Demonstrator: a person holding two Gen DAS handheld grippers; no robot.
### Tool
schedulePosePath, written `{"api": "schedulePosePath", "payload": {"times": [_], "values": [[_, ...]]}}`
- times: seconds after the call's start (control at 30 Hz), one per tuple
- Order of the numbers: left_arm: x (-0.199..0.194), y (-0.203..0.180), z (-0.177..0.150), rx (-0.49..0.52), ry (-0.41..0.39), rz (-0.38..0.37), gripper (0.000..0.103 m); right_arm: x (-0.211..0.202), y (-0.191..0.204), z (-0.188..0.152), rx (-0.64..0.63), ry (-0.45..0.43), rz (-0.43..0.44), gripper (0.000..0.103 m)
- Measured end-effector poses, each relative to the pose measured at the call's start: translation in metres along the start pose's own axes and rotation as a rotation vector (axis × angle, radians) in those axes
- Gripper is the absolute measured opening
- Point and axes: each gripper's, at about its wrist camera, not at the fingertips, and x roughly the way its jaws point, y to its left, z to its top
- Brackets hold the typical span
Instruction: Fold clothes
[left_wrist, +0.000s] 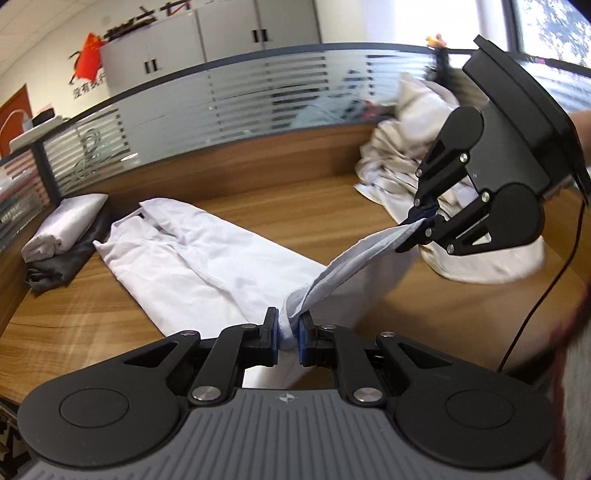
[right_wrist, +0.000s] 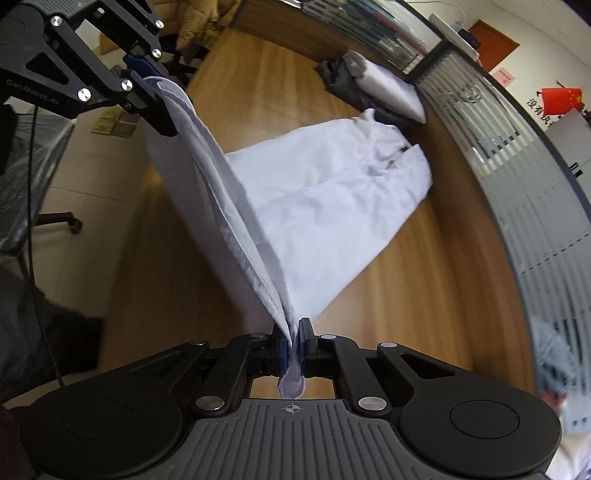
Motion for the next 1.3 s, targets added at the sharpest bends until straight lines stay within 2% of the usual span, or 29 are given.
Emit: {"api": "schedulePosePath", "payload": {"times": [0.27,0.57,0.63,0.7,0.73,0.77,0.83,0.97,1.03,1.1,1.2,1.3], "values": [[0.069,0.073,0.040,-0.104,0.086,-0.002,0.012,0.063,-0.049,0.049,-0.050,0.040,0.012,0.009],[0.163,0.128,0.037,-0.213,0.222,-0.018,0.012,0.162,-0.088,0.077,-0.093,0.117,0.127,0.009],[0.181,0.135,0.032,-0.225,0.257,-0.015,0.012,0.182,-0.091,0.078,-0.092,0.120,0.153,0.013],[0.193,0.141,0.026,-0.244,0.285,-0.009,0.017,0.194,-0.091,0.077,-0.104,0.106,0.132,0.028],[0.199,0.145,0.024,-0.255,0.292,-0.003,0.019,0.200,-0.091,0.076,-0.110,0.099,0.122,0.032],[0.202,0.148,0.022,-0.271,0.289,0.003,0.021,0.203,-0.092,0.075,-0.106,0.084,0.095,0.040],[0.202,0.158,0.021,-0.320,0.262,0.019,0.025,0.209,-0.095,0.073,-0.097,0.055,0.041,0.047],[0.183,0.174,0.029,-0.429,0.181,0.041,0.034,0.204,-0.119,0.073,0.029,0.032,0.009,0.049],[0.170,0.177,0.034,-0.451,0.152,0.030,0.039,0.191,-0.130,0.072,0.099,0.012,0.028,0.051],[0.159,0.176,0.038,-0.454,0.136,0.022,0.040,0.178,-0.137,0.070,0.165,-0.004,0.064,0.059],[0.151,0.163,0.039,-0.405,0.150,-0.027,0.040,0.161,-0.141,0.066,0.259,-0.015,0.133,0.060],[0.153,0.150,0.030,-0.374,0.211,-0.023,0.048,0.153,-0.135,0.054,0.354,0.000,0.191,0.066]]}}
